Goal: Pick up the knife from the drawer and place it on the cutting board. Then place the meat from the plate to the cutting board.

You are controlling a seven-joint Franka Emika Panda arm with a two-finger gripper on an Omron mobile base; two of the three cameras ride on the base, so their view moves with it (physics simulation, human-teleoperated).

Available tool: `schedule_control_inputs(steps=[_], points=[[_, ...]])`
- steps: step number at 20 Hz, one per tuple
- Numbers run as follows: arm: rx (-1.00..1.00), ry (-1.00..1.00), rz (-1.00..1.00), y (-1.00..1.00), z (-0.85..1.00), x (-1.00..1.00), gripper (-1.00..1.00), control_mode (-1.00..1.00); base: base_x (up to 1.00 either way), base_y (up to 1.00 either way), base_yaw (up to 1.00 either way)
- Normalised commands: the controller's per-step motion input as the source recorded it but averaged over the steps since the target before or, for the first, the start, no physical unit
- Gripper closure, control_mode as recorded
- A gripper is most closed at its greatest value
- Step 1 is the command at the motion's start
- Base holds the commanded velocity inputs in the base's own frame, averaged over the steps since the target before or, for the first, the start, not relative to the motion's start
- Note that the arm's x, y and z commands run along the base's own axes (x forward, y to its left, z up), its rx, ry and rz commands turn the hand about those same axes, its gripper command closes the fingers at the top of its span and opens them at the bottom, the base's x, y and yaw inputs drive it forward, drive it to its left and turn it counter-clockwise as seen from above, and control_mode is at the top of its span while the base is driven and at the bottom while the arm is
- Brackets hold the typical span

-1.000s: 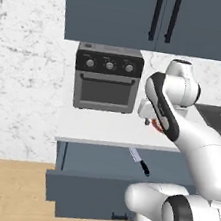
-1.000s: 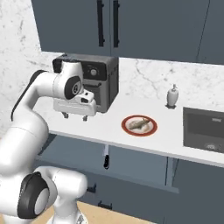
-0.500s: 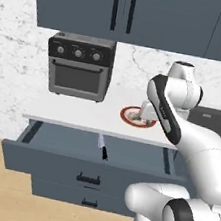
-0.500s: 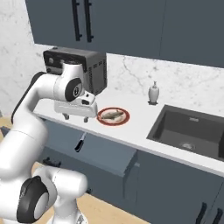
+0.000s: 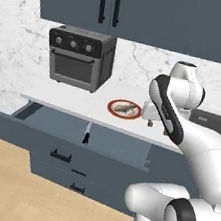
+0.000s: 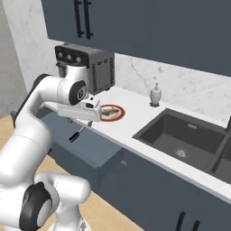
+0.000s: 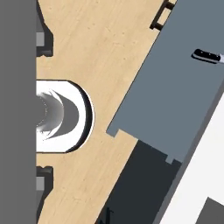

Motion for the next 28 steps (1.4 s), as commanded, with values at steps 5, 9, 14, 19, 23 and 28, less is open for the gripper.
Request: schedule_control_inputs(steps=[5,9,14,19,23,28], points=[[0.0,0.0,0.0,0.0,0.0,0.0,-1.0,1.0,0.1,-0.6,0.45],[0.0,0.0,0.0,0.0,0.0,0.0,-1.0,1.0,0.07,-0.55,0.39],[0.0,0.0,0.0,0.0,0.0,0.0,-1.0,1.0,0.03,-0.53,0.29],[0.0,0.0,0.0,0.0,0.0,0.0,-1.0,1.0,0.01,-0.73,0.12],[0.12,0.09,0.11,-0.42,-1.0,0.02,-1.0,-1.0,0.0,0.0,0.0],[0.08,0.24,0.13,-0.01,-1.0,0.43,-1.0,-1.0,0.0,0.0,0.0]])
